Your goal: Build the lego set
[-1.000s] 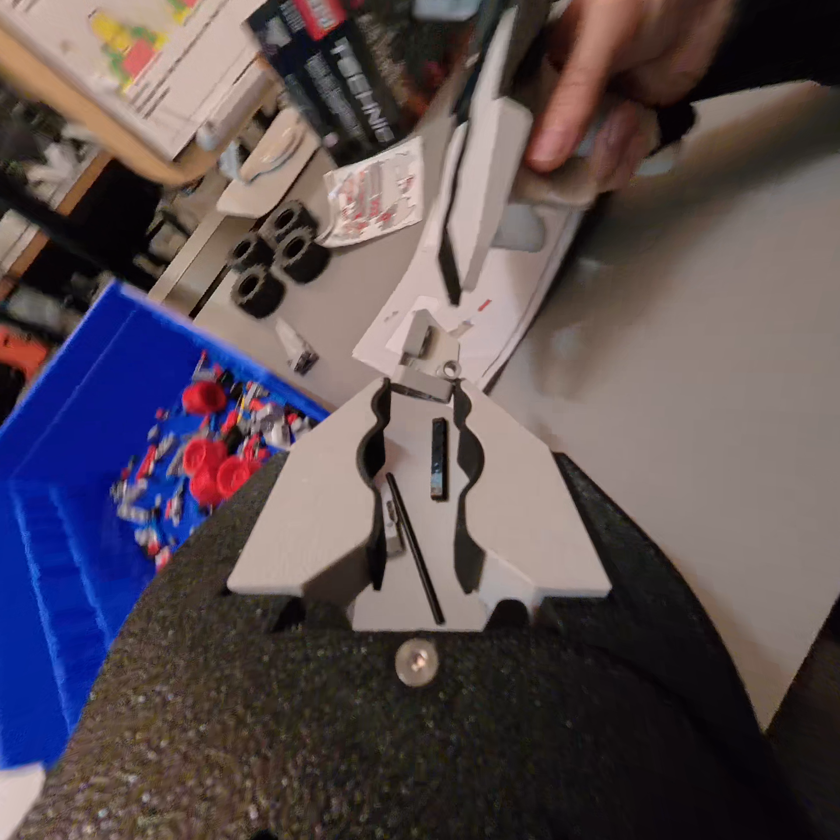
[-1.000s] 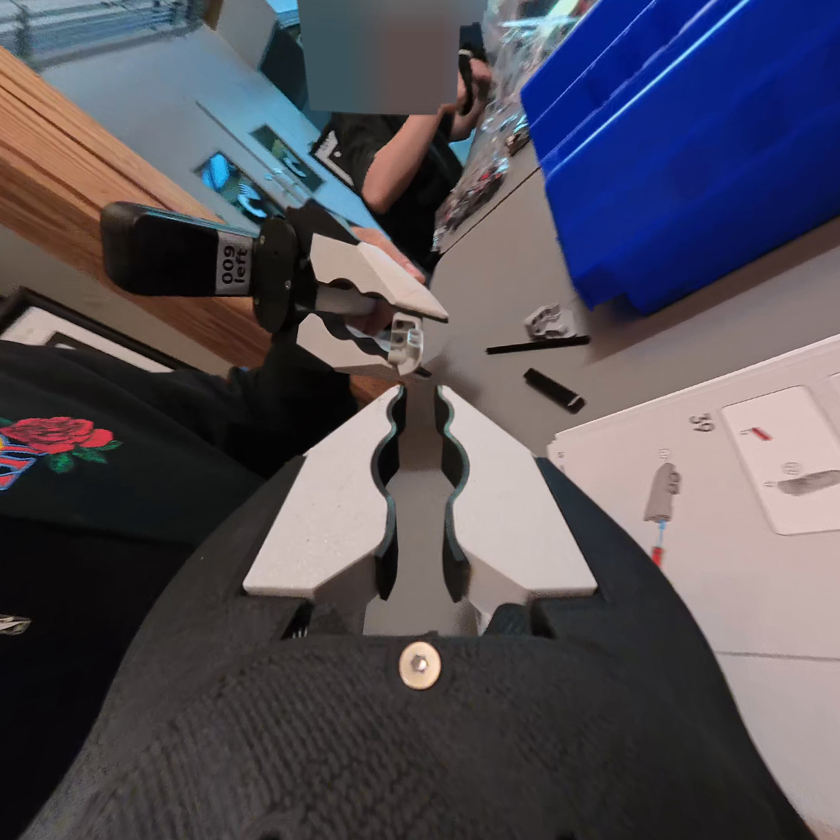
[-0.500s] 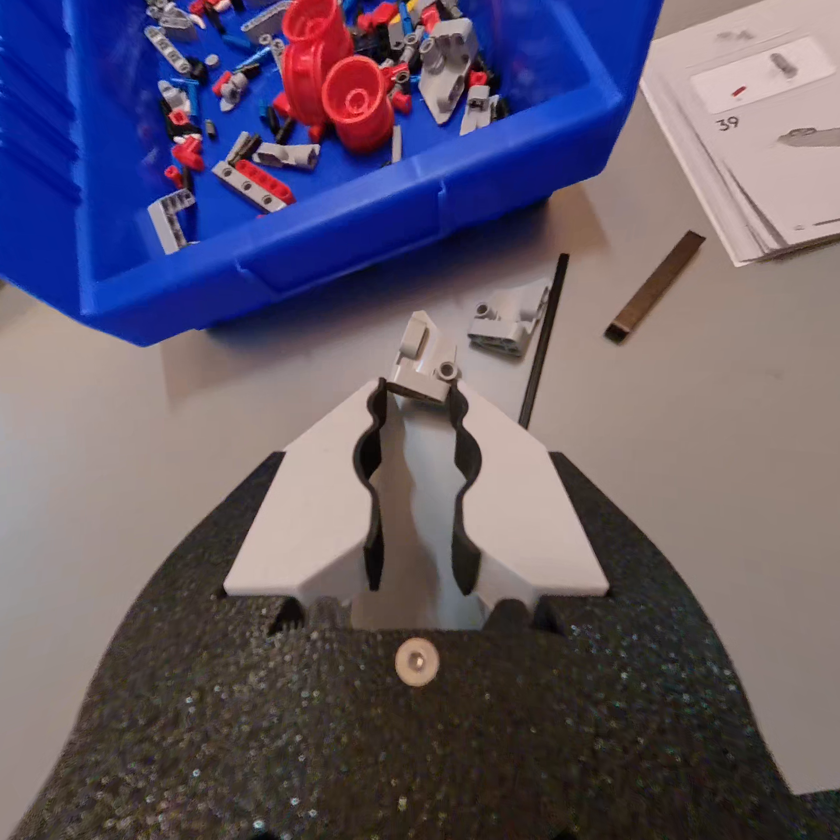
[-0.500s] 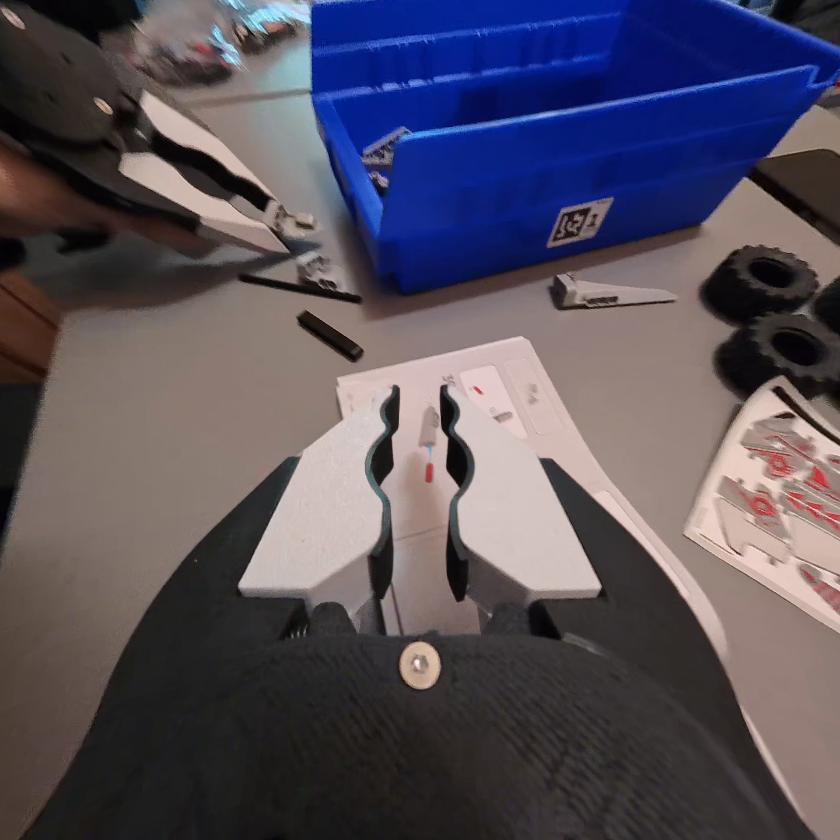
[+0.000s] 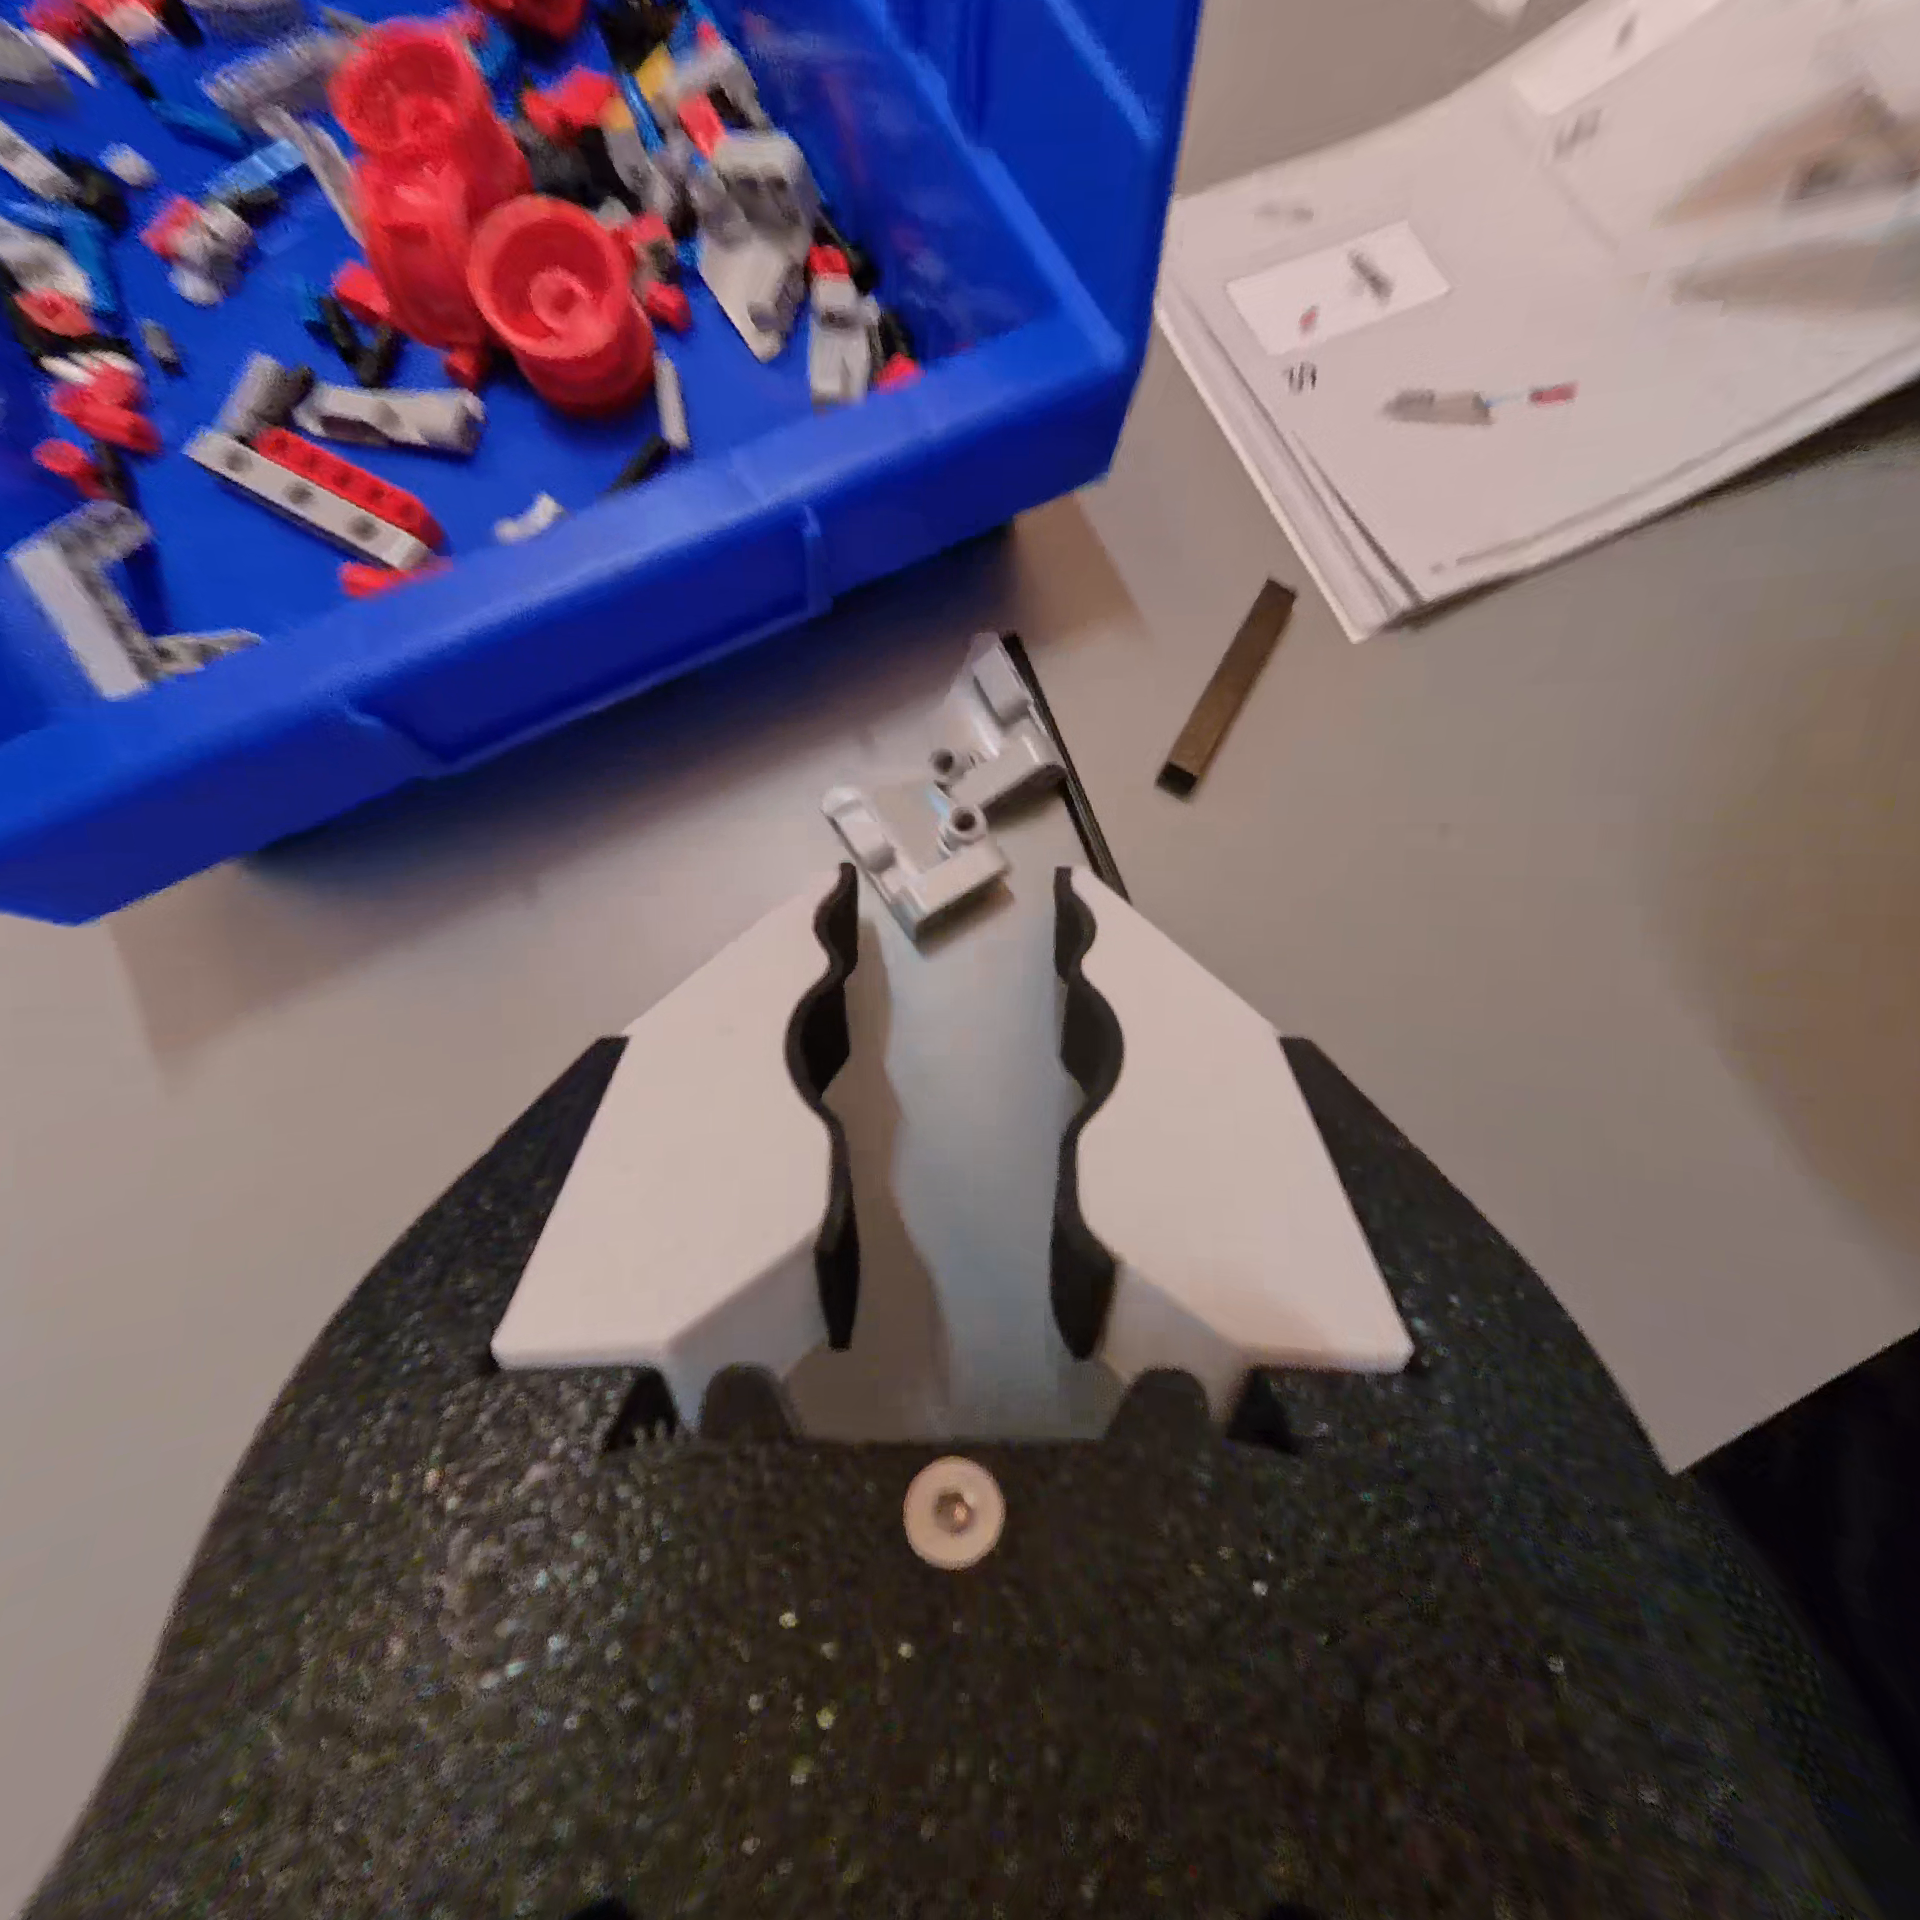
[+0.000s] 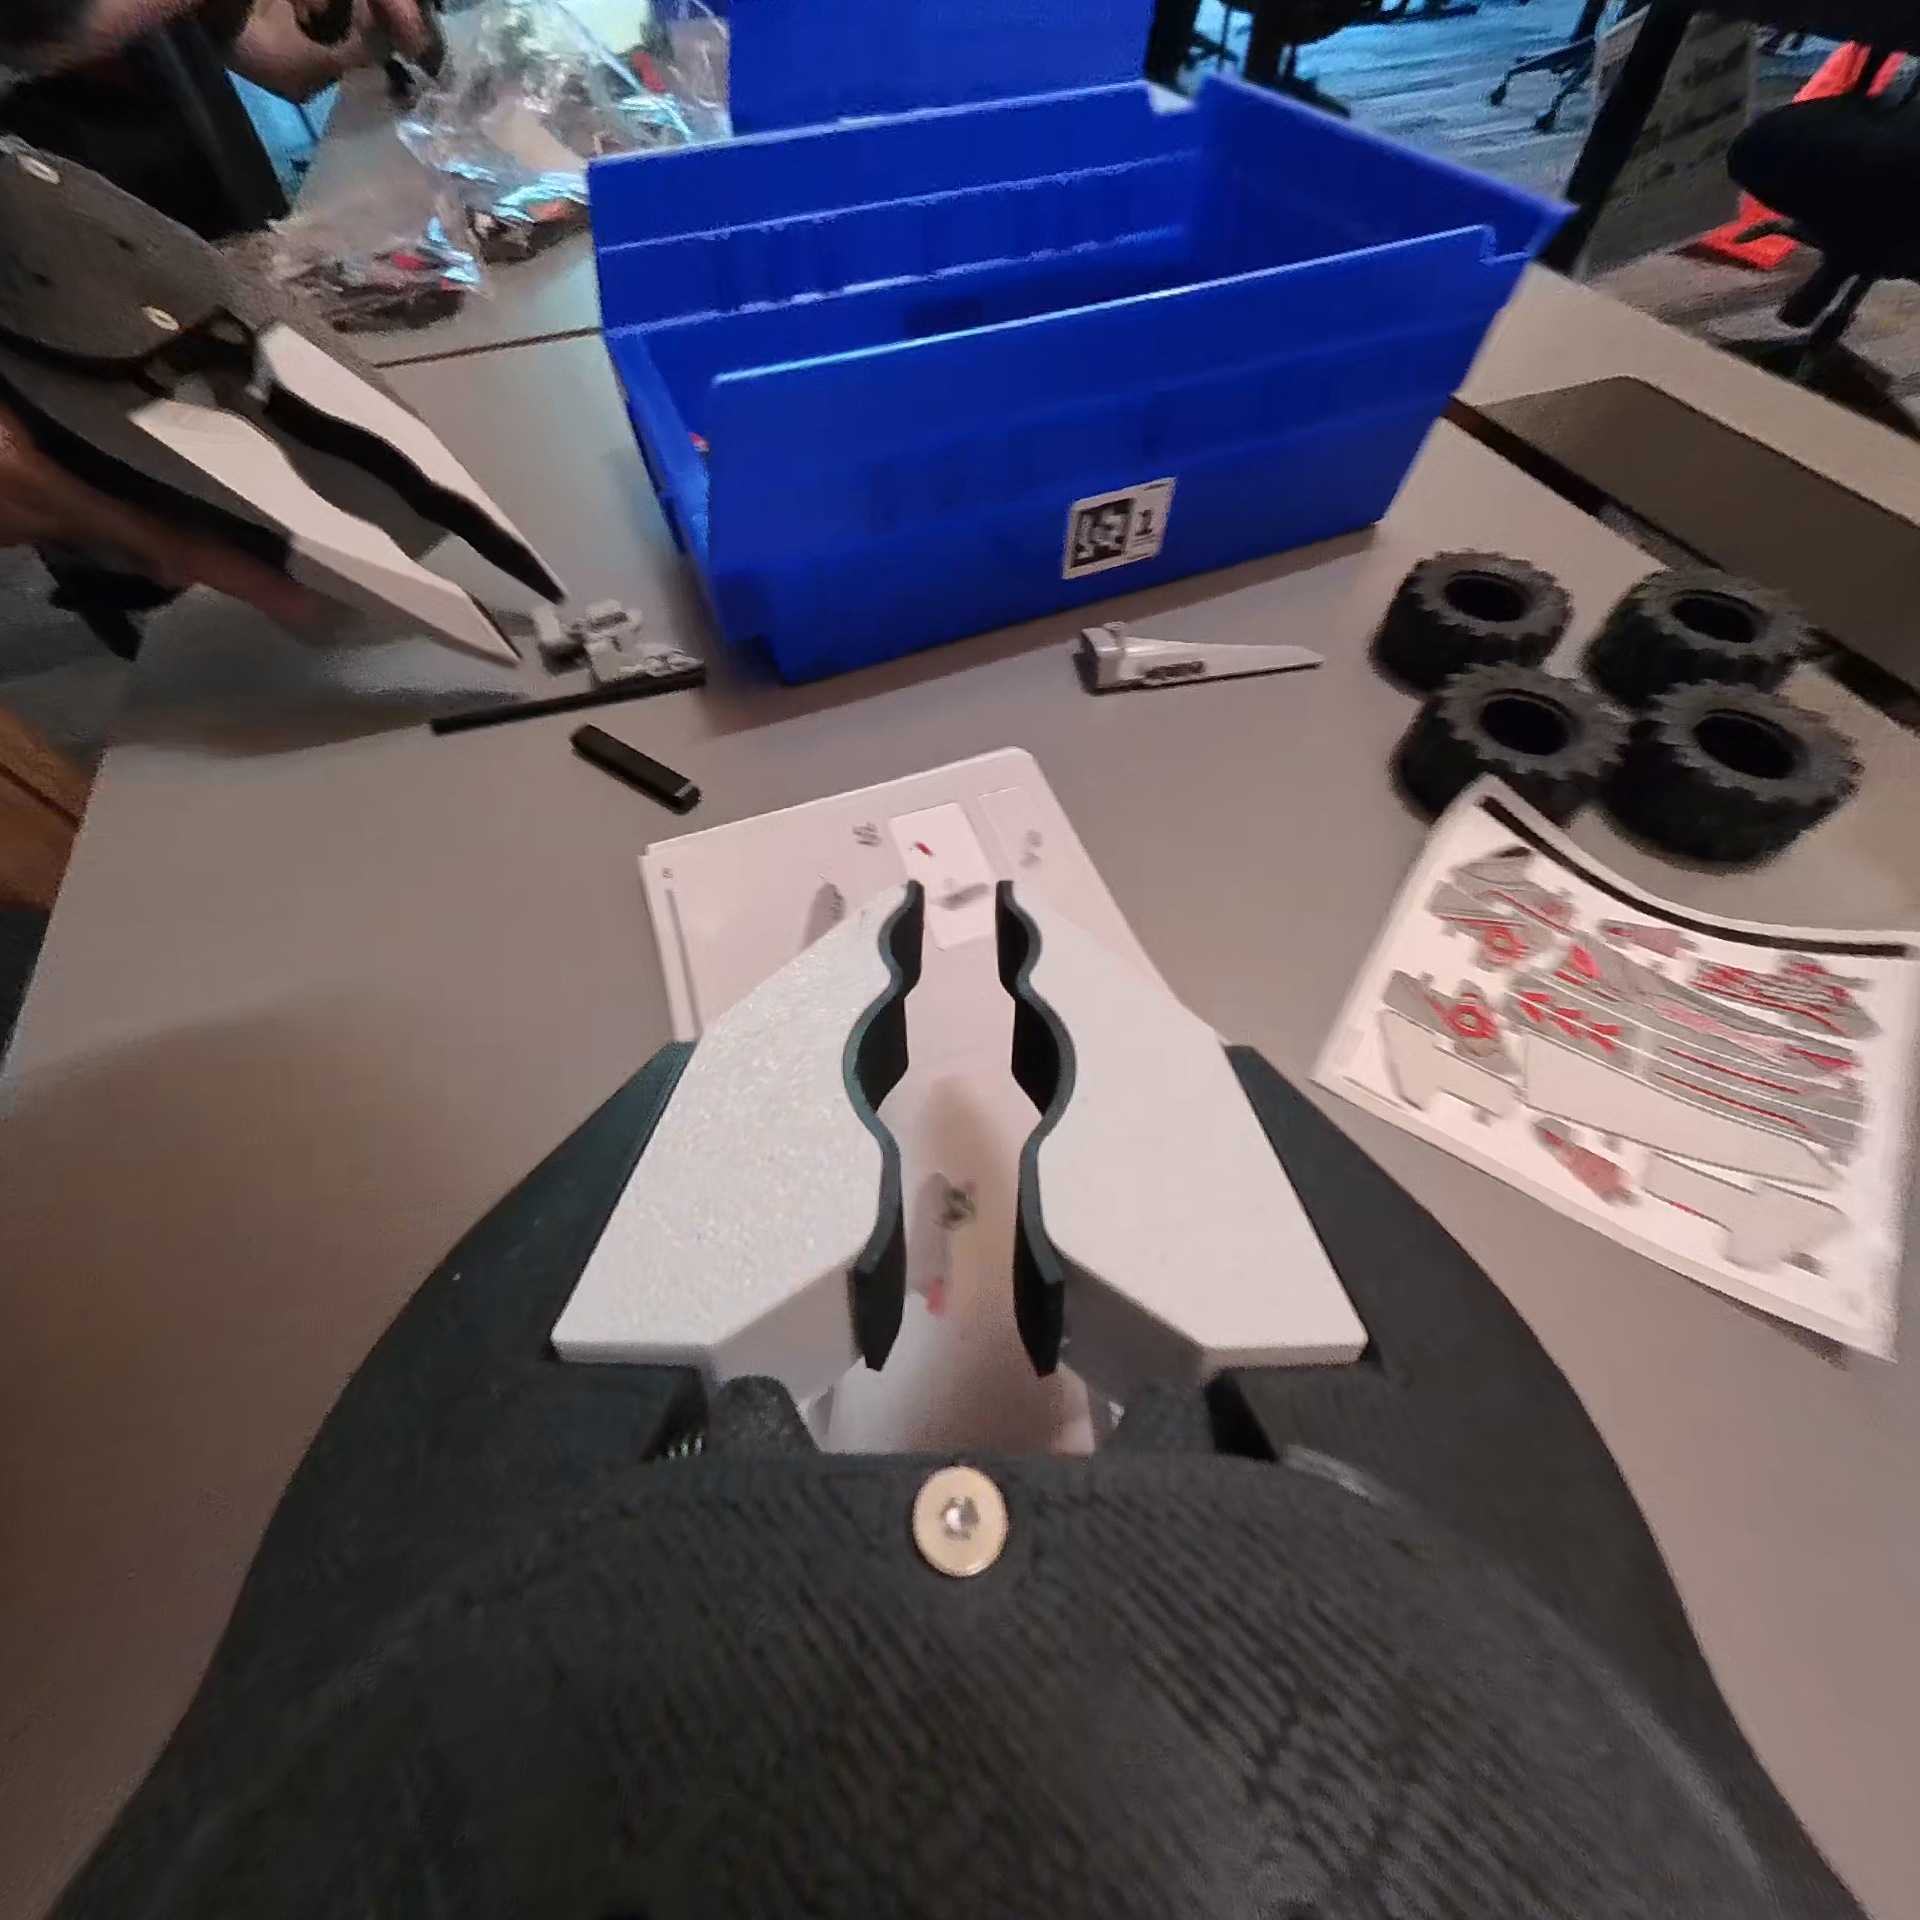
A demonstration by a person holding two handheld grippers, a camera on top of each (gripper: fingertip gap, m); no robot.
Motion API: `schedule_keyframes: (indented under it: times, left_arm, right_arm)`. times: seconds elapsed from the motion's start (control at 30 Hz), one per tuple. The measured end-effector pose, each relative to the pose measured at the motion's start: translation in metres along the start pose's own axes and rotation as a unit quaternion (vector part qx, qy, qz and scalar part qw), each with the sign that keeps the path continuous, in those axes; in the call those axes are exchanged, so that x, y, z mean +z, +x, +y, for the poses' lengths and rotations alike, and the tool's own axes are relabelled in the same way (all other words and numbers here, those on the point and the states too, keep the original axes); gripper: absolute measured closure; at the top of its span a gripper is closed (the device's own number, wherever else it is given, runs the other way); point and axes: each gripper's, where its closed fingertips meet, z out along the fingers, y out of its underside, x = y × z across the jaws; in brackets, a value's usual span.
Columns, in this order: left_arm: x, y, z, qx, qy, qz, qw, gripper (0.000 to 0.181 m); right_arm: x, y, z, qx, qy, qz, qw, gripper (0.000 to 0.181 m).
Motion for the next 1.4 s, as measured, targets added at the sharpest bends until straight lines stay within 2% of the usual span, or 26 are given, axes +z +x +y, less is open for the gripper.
schedule_keyframes:
  times: [0.03, 0.13, 0.27, 0.37, 0.43, 0.57, 0.7, 0.93, 0.97, 1.03, 1.13, 1.2, 1.3, 1.4]
  left_arm:
    - [-0.005, -0.006, -0.008, -0.005, 0.026, -0.005, 1.000, 0.145]
    - [-0.022, -0.040, -0.040, -0.018, 0.140, -0.060, 0.988, 0.144]
    - [-0.043, -0.089, -0.068, -0.057, 0.282, -0.149, 0.946, 0.143]
    - [-0.050, -0.108, -0.079, -0.079, 0.346, -0.188, 0.916, 0.147]
    - [-0.048, -0.111, -0.085, -0.069, 0.364, -0.210, 0.905, 0.151]
    - [-0.041, -0.121, -0.088, -0.021, 0.332, -0.283, 0.900, 0.151]
    - [-0.034, -0.118, -0.087, -0.017, 0.318, -0.267, 0.910, 0.152]
    - [-0.042, -0.118, -0.089, -0.029, 0.343, -0.263, 0.901, 0.157]
    - [-0.040, -0.116, -0.093, -0.022, 0.329, -0.263, 0.907, 0.157]
    - [-0.039, -0.102, -0.122, 0.031, 0.302, -0.252, 0.919, 0.162]
    - [-0.035, -0.064, -0.189, 0.156, 0.281, -0.192, 0.927, 0.173]
    - [-0.019, -0.037, -0.218, 0.204, 0.233, -0.118, 0.944, 0.175]
    - [0.016, 0.003, -0.228, 0.233, 0.140, 0.014, 0.962, 0.171]
    - [0.046, 0.020, -0.226, 0.205, 0.087, 0.068, 0.973, 0.171]
  right_arm:
    - [-0.008, 0.011, 0.001, -0.001, -0.004, 0.017, 1.000, 0.169]
    - [-0.038, 0.052, 0.000, 0.006, 0.011, 0.090, 0.996, 0.171]
    - [-0.066, 0.083, 0.002, 0.021, 0.042, 0.146, 0.988, 0.171]
    - [-0.073, 0.094, 0.004, 0.022, 0.058, 0.174, 0.983, 0.173]
    - [-0.073, 0.097, 0.006, 0.022, 0.063, 0.185, 0.980, 0.174]
    - [-0.067, 0.094, 0.007, 0.023, 0.079, 0.187, 0.979, 0.176]
    - [-0.061, 0.097, 0.019, 0.042, 0.069, 0.182, 0.980, 0.177]
    - [-0.059, 0.100, 0.023, 0.074, 0.068, 0.169, 0.981, 0.176]
    - [-0.058, 0.101, 0.024, 0.077, 0.067, 0.168, 0.980, 0.176]
    - [-0.058, 0.101, 0.025, 0.082, 0.063, 0.165, 0.981, 0.175]
    - [-0.057, 0.101, 0.025, 0.080, 0.062, 0.165, 0.981, 0.175]
    - [-0.055, 0.100, 0.026, 0.079, 0.056, 0.161, 0.982, 0.175]
    - [-0.056, 0.100, 0.025, 0.077, 0.059, 0.163, 0.982, 0.175]
    - [-0.058, 0.101, 0.025, 0.090, 0.067, 0.159, 0.981, 0.175]
